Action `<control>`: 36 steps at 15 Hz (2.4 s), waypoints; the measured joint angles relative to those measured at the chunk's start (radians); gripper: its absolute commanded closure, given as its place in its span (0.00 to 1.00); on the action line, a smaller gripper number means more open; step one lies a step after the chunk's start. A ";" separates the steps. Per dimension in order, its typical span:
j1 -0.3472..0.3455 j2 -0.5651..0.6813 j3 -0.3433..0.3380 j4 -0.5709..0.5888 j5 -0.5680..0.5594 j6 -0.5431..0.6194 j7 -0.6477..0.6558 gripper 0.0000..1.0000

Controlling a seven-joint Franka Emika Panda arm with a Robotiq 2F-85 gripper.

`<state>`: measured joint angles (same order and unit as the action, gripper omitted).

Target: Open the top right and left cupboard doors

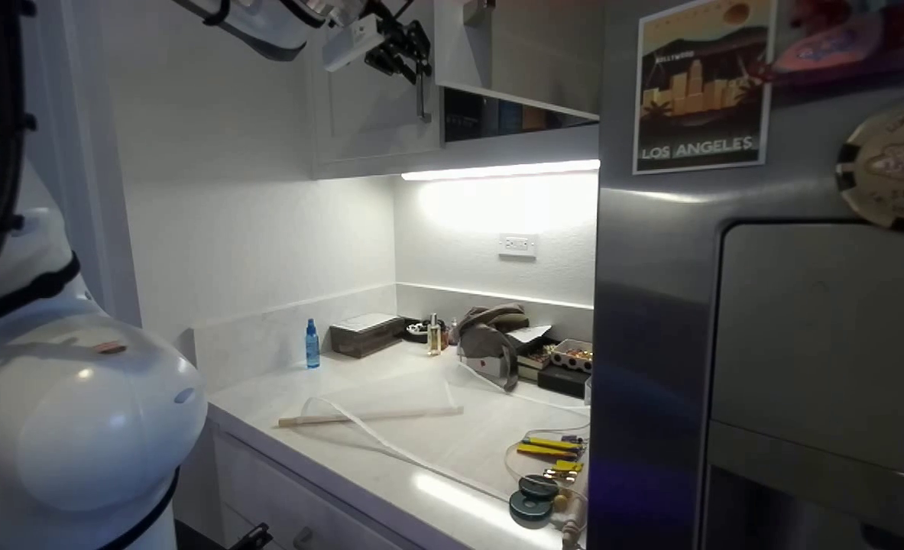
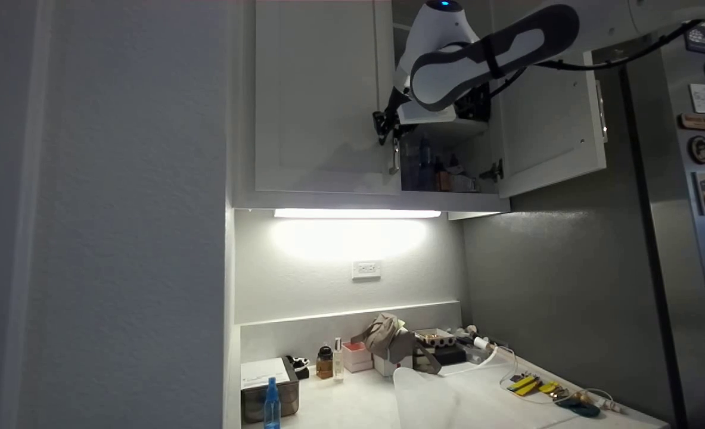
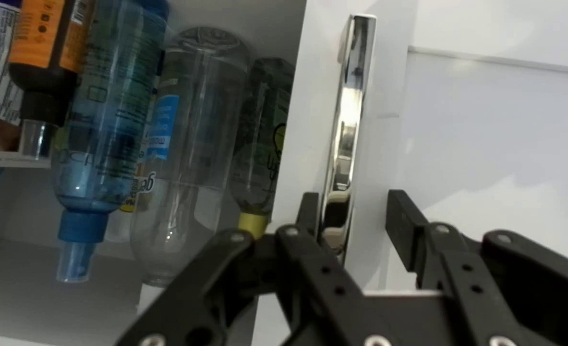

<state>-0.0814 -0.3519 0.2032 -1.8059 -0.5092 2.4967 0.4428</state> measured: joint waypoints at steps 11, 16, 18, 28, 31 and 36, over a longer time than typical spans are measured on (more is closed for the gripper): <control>0.197 -0.029 -0.245 0.019 0.664 -0.077 -0.552 0.84; 0.215 -0.035 -0.275 0.060 0.752 -0.195 -0.634 0.84; 0.216 -0.044 -0.275 0.070 0.754 -0.239 -0.639 0.84; 0.226 -0.130 -0.239 0.080 0.753 -0.451 -0.655 0.84; 0.242 -0.165 -0.220 0.081 0.752 -0.514 -0.655 0.84; 0.261 -0.207 -0.203 0.081 0.752 -0.594 -0.655 0.84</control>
<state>0.1795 -0.5587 0.0002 -1.7248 0.2427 1.9031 -0.2126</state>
